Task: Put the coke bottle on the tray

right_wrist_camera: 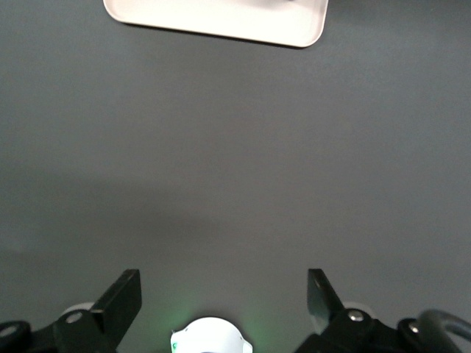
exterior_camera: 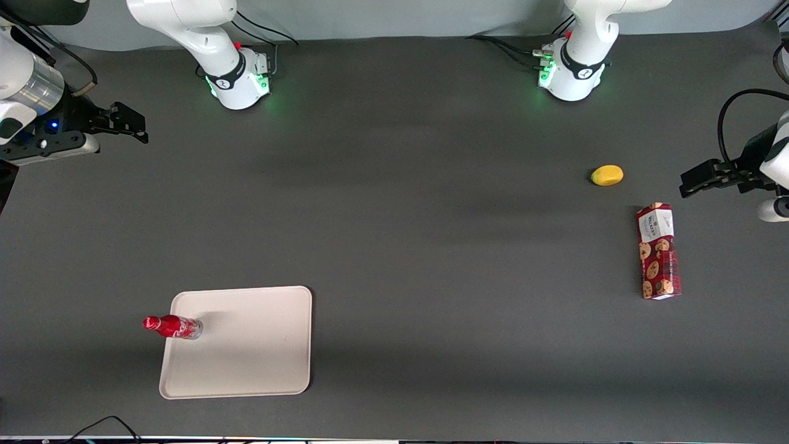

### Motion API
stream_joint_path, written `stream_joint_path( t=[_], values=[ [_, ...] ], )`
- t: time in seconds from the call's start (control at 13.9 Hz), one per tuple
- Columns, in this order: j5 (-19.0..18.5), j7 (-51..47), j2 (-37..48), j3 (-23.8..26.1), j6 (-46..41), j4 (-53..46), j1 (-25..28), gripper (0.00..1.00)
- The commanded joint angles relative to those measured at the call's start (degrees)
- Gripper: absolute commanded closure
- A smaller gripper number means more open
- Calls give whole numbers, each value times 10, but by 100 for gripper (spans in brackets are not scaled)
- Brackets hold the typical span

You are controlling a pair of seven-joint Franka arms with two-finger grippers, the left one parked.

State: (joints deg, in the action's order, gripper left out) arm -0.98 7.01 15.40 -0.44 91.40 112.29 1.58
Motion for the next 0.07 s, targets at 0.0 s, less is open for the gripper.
stream_joint_path(
  t=[0.0],
  values=[
    [3,-32,-20,-4,4,-27,-3,0]
  ],
)
